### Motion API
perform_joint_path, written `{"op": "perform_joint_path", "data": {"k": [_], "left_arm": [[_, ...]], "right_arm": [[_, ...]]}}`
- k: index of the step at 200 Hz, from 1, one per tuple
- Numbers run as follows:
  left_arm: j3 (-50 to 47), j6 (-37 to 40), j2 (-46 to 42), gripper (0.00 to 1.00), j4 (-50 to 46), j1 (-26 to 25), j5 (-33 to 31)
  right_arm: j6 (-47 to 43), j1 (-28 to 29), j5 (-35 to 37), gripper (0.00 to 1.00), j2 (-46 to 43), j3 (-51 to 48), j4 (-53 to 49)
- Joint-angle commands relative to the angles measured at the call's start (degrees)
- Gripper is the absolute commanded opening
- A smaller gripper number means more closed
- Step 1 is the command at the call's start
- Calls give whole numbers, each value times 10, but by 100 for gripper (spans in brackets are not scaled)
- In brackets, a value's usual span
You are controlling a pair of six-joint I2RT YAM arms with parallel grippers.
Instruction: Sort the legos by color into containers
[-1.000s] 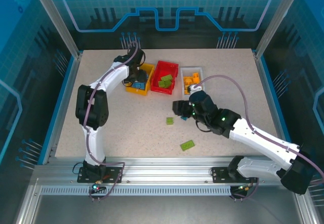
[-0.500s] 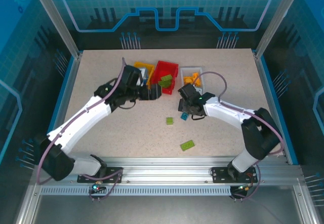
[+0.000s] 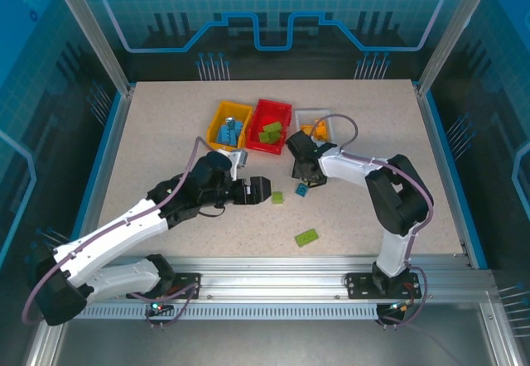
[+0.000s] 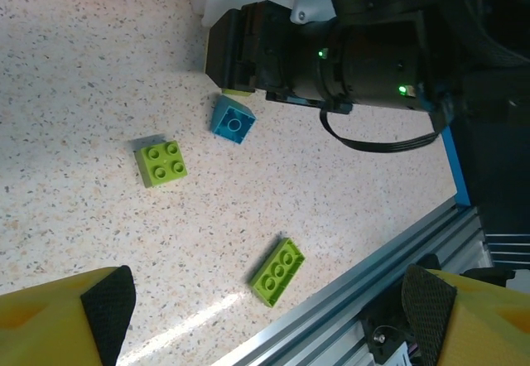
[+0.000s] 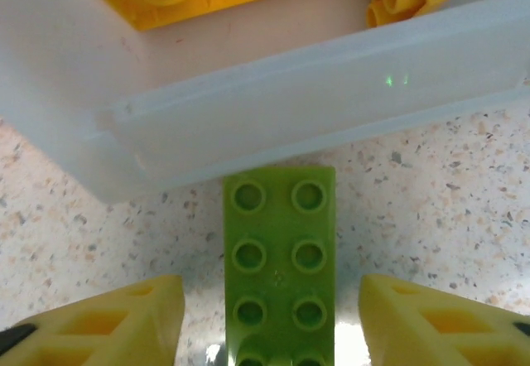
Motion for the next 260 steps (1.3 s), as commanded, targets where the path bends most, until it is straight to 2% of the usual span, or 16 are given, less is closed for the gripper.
{"op": "perform_joint_path", "data": {"k": [1,25,64,91,126,162,183,207,229,260], "left_arm": [[-11,-22,-10,88,15,-6,-16],[-10,-25,-12,88,12,-6,-23],[-6,-26,-17,87,7,-6,-32],[-3,-25,-35,87,-6,-6,-51],[6,-22,-41,87,-13,-5,-57],[25,-20,-41,87,-23,-6,-65],[38,-21,-44,87,-42,-6,-92],[62,-36,-44,87,-99,-5,-161],[75,-44,-45,87,-128,-5,-208],[75,-43,-45,87,-121,-6,-217]], "right_arm": [[6,-13,1,55,28,20,-2],[7,-17,-1,48,34,18,3],[11,-19,-7,30,27,11,5],[37,-5,15,29,-35,-33,0],[73,-3,9,29,-114,-91,-18],[64,27,12,28,-177,-98,-23],[20,74,43,30,-167,-34,-26],[-31,86,22,29,-77,103,-52],[-59,73,5,29,18,219,-67],[-64,24,-85,29,142,364,-66]]}}
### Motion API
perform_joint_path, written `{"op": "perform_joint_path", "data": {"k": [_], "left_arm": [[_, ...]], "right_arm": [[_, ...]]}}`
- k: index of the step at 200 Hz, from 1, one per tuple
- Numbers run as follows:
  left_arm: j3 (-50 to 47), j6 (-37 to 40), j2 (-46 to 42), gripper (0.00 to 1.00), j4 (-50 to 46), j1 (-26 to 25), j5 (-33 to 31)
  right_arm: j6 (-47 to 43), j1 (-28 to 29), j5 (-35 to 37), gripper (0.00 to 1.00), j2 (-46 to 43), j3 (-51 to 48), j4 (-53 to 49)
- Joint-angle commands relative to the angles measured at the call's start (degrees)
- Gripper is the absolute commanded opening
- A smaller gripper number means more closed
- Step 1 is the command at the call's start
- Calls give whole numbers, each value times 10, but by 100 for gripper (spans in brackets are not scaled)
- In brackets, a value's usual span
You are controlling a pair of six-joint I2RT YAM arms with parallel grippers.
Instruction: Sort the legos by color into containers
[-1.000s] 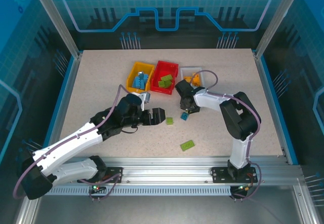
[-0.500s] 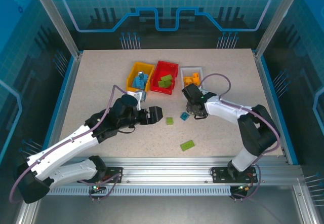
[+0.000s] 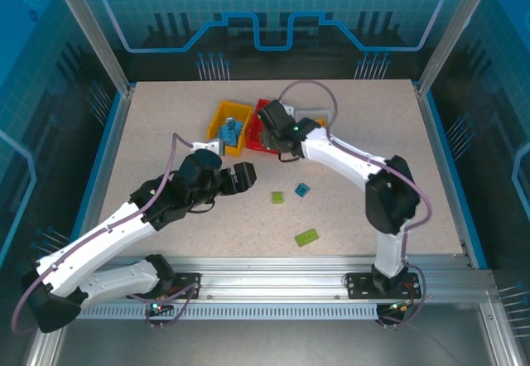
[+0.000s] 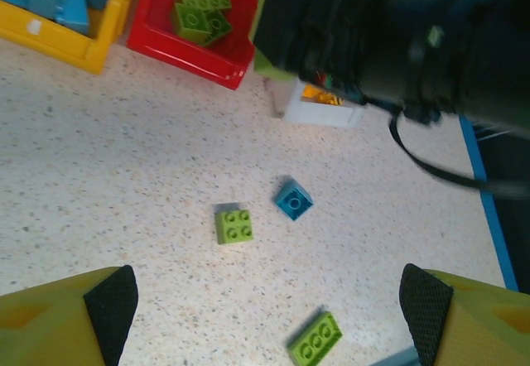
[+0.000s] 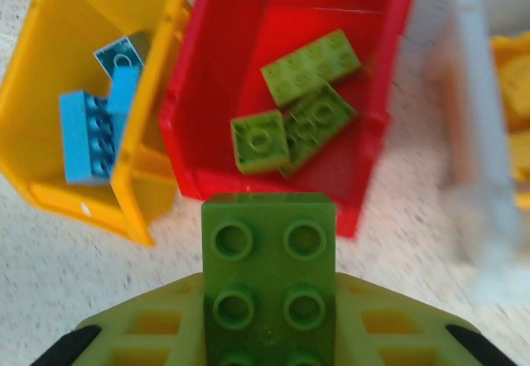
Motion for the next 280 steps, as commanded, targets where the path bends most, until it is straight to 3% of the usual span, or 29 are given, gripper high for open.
{"op": "perform_joint_path", "data": {"k": [1,25,67,95,117,135,174,196,217,247,280], "left_arm": [[16,-8,-7,87,-24,-3,-39],[23,4,3,87,-27,-3,-39],[12,17,19,87,-18,-3,-32],[9,21,27,87,-14,-3,-23],[6,24,29,87,-13,-3,-18],[2,23,32,87,-10,-3,-9],[-10,23,42,84,-9,-3,22],[-7,47,69,82,6,-4,74],[9,99,126,81,18,-27,106],[46,175,229,82,39,-74,104],[99,223,344,84,59,-96,100]], "right_arm": [[-24,-43,-70,29,88,81,-24],[-21,-73,-134,29,173,213,-43],[3,-94,-171,31,323,429,-149],[13,-97,-181,43,338,444,-150],[4,-92,-170,55,310,428,-142],[-7,-86,-155,59,271,397,-130],[-30,-60,-94,58,127,280,-91],[-38,-44,-55,56,13,145,-48],[-32,-27,-28,56,-133,-35,4],[-6,-11,-23,56,-360,-293,36],[8,11,-80,65,-613,-467,-14]]}}
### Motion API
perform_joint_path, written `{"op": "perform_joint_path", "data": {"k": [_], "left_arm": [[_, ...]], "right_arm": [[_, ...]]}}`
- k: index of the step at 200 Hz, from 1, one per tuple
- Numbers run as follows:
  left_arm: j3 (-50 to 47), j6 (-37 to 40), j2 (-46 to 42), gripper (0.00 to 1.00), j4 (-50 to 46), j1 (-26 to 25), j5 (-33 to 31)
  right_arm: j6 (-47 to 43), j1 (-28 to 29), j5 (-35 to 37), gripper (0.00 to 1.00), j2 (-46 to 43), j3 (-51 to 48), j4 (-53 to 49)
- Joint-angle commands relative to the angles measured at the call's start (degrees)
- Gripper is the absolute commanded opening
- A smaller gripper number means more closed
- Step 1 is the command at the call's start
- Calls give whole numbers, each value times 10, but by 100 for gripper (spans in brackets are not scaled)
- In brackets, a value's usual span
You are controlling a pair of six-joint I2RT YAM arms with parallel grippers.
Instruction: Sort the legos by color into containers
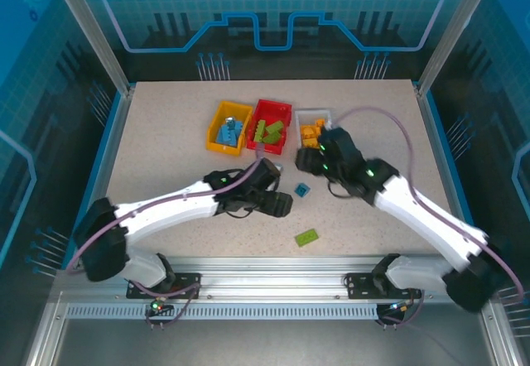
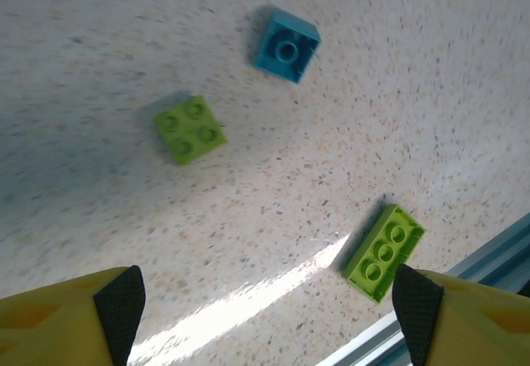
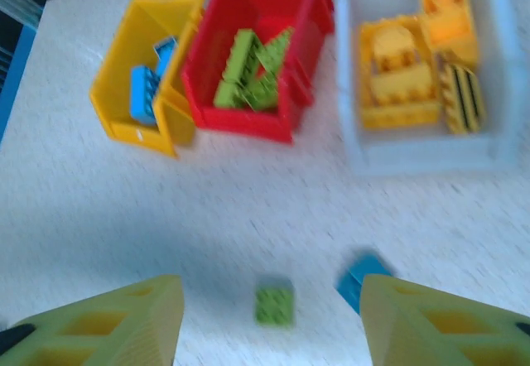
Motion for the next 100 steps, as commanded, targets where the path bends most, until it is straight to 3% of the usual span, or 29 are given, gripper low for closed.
{"op": "perform_joint_path", "data": {"k": [1,24,48,72,100], "left_arm": [[47,68,61,84,25,-11,7],[102,101,138,85,20,-13,-10],[165,137,208,86,1,-13,-41],[228,169,272,87,-29,-13,-64],[272,193,330,85,-39,-6,-62]], "right_arm": [[18,20,-37,66,-139,-90,-29],[40,31,-93,73,-276,-148,-73],[70,42,-87,76,-377,-165,-145],[84,42,-74,77,-428,-169,-191],[90,42,-93,77,-439,-179,-178]]}}
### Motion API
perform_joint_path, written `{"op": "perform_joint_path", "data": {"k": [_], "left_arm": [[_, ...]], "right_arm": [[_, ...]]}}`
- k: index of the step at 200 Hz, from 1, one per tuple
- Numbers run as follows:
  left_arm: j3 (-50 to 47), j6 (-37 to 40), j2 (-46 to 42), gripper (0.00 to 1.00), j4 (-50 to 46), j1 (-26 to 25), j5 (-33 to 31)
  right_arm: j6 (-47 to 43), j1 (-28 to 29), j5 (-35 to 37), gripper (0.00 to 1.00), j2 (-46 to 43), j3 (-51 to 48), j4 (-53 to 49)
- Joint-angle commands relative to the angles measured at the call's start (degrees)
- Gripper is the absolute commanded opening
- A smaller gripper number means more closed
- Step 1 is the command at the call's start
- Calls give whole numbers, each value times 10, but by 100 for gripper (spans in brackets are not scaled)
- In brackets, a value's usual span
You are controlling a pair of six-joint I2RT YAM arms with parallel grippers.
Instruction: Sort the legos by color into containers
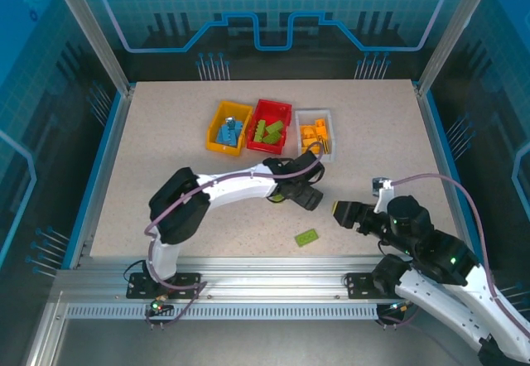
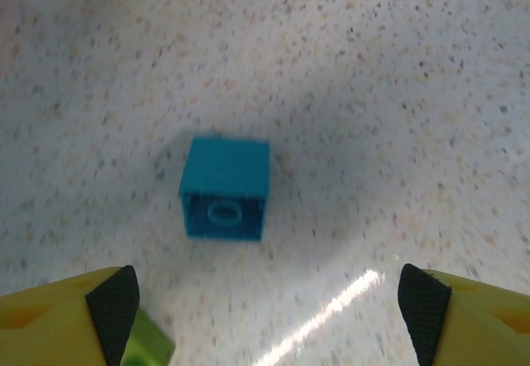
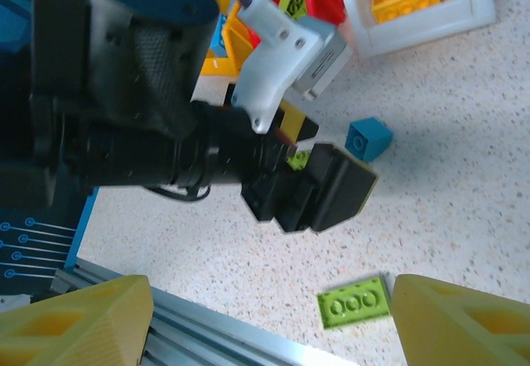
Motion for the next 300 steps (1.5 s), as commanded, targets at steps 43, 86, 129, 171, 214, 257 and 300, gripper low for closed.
{"op": "perform_joint_path", "data": {"k": [43,86,129,171,214,257,300], "left_arm": [[67,45,86,67,-38,20,-5],[67,42,89,44,-16,28,13],[49,35,63,34,-9,28,3],[-21,-4,-61,33,-7,65,-4],[-62,-12,-159,34,-39,197,14],[-9,-4,-128,34,-57,339,66],[182,-6,23,36,-136,403,90]], "right_arm": [[19,6,-19,77,11,-14,-13],[16,6,-22,77,20,-17,-10],[15,6,-22,76,16,-23,-9],[-25,12,-70,74,74,-31,66],[-68,104,-38,72,214,-15,240],[-87,131,-16,69,374,68,332],[-80,134,-8,67,452,118,338]]}}
